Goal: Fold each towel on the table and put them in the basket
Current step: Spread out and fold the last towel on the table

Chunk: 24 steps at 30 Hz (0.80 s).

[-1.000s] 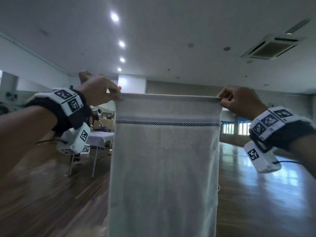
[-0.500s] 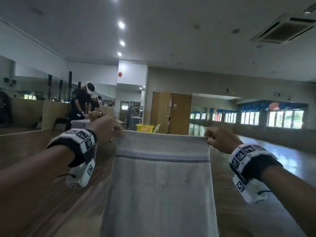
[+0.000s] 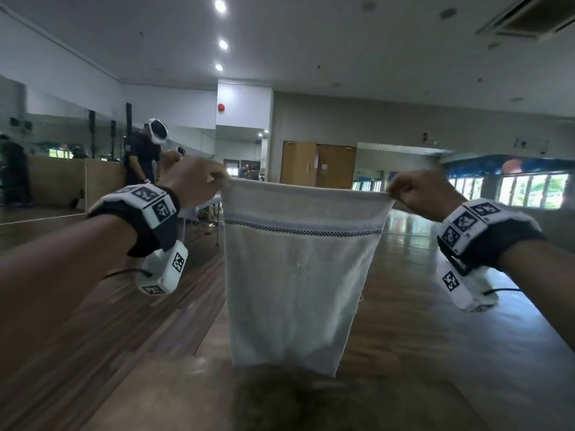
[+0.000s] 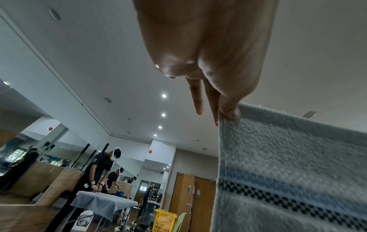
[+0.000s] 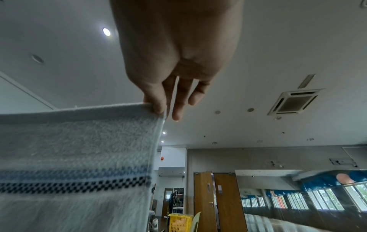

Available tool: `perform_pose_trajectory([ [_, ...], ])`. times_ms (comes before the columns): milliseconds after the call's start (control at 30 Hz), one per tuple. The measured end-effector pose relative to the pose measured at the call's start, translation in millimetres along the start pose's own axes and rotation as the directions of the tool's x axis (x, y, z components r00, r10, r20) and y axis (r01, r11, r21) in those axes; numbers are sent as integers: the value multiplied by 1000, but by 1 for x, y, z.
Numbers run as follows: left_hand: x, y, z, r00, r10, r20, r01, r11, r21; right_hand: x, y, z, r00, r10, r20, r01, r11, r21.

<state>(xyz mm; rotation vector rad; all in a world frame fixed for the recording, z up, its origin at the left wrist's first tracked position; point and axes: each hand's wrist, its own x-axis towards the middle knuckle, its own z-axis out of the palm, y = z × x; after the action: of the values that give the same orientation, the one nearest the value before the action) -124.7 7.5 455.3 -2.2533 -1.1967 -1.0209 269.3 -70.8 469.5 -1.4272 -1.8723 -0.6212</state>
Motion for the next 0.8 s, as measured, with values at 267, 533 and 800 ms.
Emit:
perform_pose_trajectory([
  [267, -37, 4, 20, 923, 29, 384, -30, 1000, -4, -47, -3, 6, 920, 81, 384, -102, 994, 33],
  [533, -41, -3, 28, 910, 21, 413, 7, 998, -66, -53, -6, 8, 895, 128, 427, -195, 974, 116],
  [800, -83, -8, 77, 823, -49, 566, 114, 990, -79, -87, 10, 60, 802, 176, 571, -316, 936, 156],
])
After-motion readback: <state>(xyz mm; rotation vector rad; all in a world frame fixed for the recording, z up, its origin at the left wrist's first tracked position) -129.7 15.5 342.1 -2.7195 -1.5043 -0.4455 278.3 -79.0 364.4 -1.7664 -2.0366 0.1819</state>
